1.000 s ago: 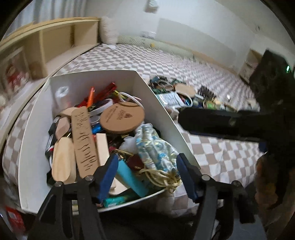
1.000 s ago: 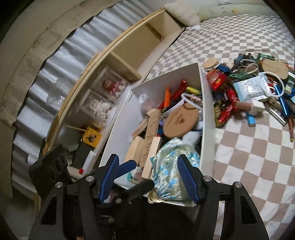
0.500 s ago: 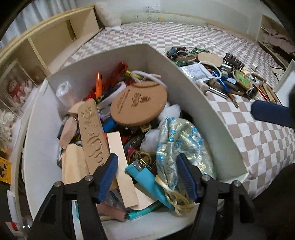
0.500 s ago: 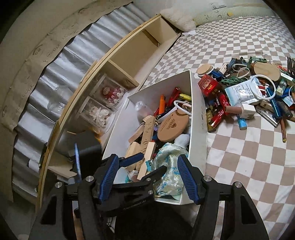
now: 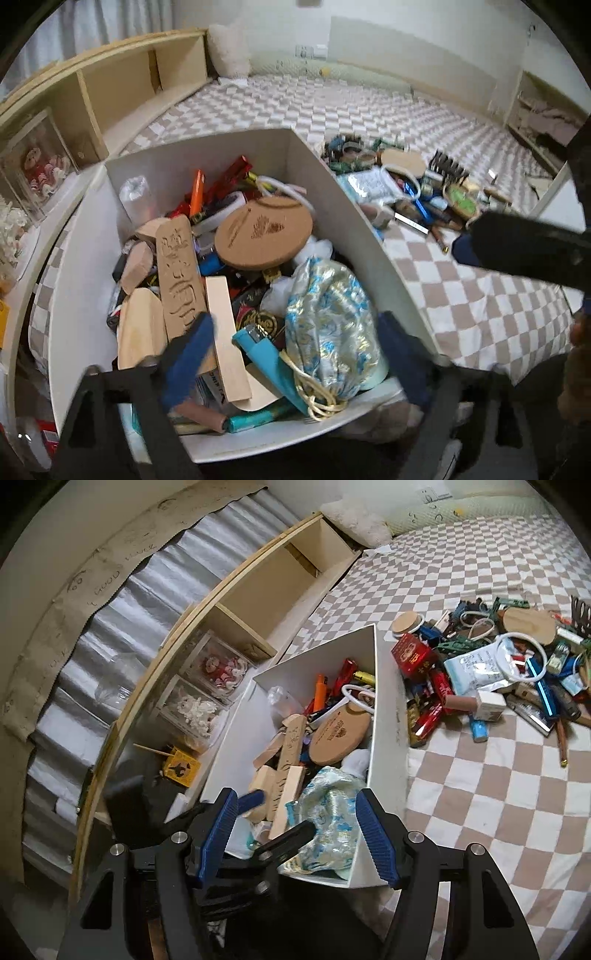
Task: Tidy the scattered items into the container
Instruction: 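Move both tools away from the box back toward the pile, then lower the left tool onto the pink-and-white nail polish bottle and grasp it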
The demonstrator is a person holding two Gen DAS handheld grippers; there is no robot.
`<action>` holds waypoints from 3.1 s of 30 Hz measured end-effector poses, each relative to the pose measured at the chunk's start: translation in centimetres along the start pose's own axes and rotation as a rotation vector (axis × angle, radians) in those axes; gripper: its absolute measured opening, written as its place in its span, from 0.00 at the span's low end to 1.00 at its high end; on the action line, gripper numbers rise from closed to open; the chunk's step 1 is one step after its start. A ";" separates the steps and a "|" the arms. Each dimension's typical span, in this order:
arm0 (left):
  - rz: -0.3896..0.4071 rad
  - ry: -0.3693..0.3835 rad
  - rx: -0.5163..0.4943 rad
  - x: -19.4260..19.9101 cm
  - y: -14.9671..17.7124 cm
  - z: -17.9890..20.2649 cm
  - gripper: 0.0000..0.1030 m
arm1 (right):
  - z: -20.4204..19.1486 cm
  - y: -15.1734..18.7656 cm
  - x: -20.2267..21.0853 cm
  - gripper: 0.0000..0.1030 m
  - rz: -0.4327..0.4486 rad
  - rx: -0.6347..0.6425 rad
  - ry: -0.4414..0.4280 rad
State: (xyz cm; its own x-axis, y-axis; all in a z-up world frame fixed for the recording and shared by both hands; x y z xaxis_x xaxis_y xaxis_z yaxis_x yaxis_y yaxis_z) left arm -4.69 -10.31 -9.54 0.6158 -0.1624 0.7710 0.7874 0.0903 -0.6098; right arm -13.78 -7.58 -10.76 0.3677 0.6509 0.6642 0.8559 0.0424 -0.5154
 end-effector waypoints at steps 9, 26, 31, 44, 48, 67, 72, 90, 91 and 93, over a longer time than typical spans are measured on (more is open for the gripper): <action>0.110 0.012 0.058 2.3 -0.9 -0.3 1.00 | 0.8 -0.4 3.0 1.00 0.206 0.056 0.165; 0.223 0.040 0.029 3.8 -2.8 2.9 1.00 | 4.0 -0.6 7.5 1.00 0.373 0.116 0.350; 0.226 0.052 0.032 3.3 -3.2 3.7 1.00 | 5.6 -0.6 8.4 1.00 0.388 0.088 0.385; 0.218 0.121 0.001 1.0 -4.5 7.9 1.00 | 10.2 0.0 12.3 1.00 0.429 0.039 0.475; 0.219 0.140 -0.013 0.4 -4.9 9.3 1.00 | 11.8 0.1 13.4 1.00 0.441 0.018 0.505; 0.191 0.161 -0.103 -4.1 -5.2 13.6 1.00 | 18.3 2.1 15.7 1.00 0.521 0.044 0.738; 0.146 0.197 -0.077 -6.1 -4.5 13.8 1.00 | 20.0 2.8 14.9 1.00 0.524 0.049 0.761; 0.174 -0.115 -0.081 -13.8 -6.4 12.5 1.00 | 25.6 4.5 10.5 1.00 0.371 0.001 0.757; 0.173 -0.141 -0.097 -14.2 -6.5 12.7 1.00 | 25.8 4.5 10.4 1.00 0.367 -0.001 0.754; 0.166 -0.169 -0.126 -15.2 -6.7 13.2 1.00 | 26.2 4.7 10.2 1.00 0.362 -0.009 0.746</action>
State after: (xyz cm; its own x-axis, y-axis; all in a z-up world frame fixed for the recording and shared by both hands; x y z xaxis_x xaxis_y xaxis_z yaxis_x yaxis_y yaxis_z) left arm -18.98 4.52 -14.73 0.7408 0.0114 0.6716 0.6717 -0.0227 -0.7405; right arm -15.55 19.08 -20.60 0.7633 -0.0505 0.6441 0.6396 -0.0815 -0.7643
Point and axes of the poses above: each gripper's, at about its wrist camera, not at the fingertips, and x roughly against the way its jaws point, z to its right, y to its underside, the point moved 3 cm from there along -x, roughly the way its jaws point, and after that the axes turned 11 degrees about y, right-handed, at the moved point
